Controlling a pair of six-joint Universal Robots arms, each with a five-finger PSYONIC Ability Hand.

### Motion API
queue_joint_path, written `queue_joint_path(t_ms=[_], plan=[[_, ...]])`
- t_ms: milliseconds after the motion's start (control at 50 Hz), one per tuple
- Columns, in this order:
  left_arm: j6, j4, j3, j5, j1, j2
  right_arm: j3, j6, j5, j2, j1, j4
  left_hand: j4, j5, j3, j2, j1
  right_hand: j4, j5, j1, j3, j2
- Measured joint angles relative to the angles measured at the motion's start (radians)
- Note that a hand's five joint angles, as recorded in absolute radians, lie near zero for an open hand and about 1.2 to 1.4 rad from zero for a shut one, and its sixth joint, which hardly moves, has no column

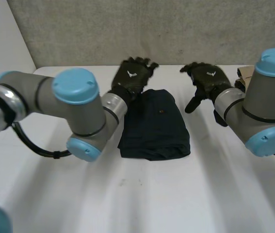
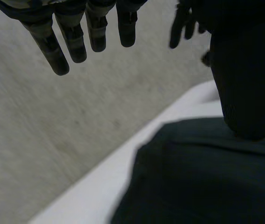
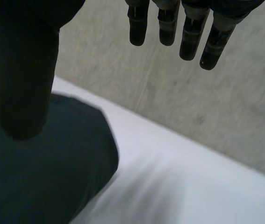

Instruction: Fold the laundry.

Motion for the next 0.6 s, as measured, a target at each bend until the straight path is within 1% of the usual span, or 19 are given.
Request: queue_joint_path(t_ms=[20, 40, 160, 260, 360, 420, 440, 500, 600], plan=[[-0.006, -0.021, 0.022, 0.002, -0.003, -0.020, -0.021, 0.002, -0.012, 0.024, -0.002, 0.017, 0.000, 0.000, 0.000, 0.000, 0.000, 0.000, 0.000, 0.000, 0.000, 0.000], [-0.014, -0.055, 0.054, 0.004, -0.007, -0.050, -0.055, 0.008, -0.042, 0.066, -0.004, 0.046, 0.003, 0.000, 0.002, 0.000, 0.000, 0.000, 0.000, 0.000, 0.000, 0.000], [-0.028, -0.177, 0.132, 0.000, -0.007, -0.135, -0.146, 0.026, -0.143, 0.178, -0.007, 0.125, 0.003, 0.000, 0.002, 0.000, 0.000, 0.000, 0.000, 0.000, 0.000, 0.001], [-0.022, -0.247, 0.149, -0.018, 0.008, -0.171, -0.203, 0.025, -0.176, 0.253, -0.007, 0.178, 0.003, 0.000, 0.002, 0.000, 0.000, 0.000, 0.000, 0.000, 0.000, 0.001], [0.000, -0.305, 0.157, -0.031, 0.033, -0.196, -0.250, -0.002, -0.179, 0.317, -0.007, 0.226, 0.003, 0.000, 0.002, 0.000, 0.000, 0.000, 0.000, -0.008, 0.000, 0.001], [0.012, -0.319, 0.160, -0.032, 0.040, -0.203, -0.253, -0.006, -0.179, 0.322, -0.007, 0.229, 0.002, 0.000, 0.002, 0.000, 0.000, 0.000, 0.000, -0.008, 0.000, 0.001], [0.035, -0.332, 0.165, -0.033, 0.045, -0.212, -0.270, -0.042, -0.172, 0.348, -0.006, 0.247, 0.003, 0.000, 0.001, 0.000, 0.000, 0.000, 0.000, -0.017, -0.004, 0.001], [0.083, -0.345, 0.175, -0.032, 0.050, -0.227, -0.285, -0.098, -0.148, 0.369, -0.003, 0.256, 0.003, 0.000, 0.001, 0.000, 0.000, 0.000, 0.000, -0.017, -0.012, 0.001], [0.125, -0.349, 0.188, -0.028, 0.049, -0.243, -0.294, -0.156, -0.113, 0.369, 0.004, 0.255, 0.002, 0.000, 0.000, 0.000, 0.000, 0.000, 0.000, -0.017, -0.012, 0.001]])
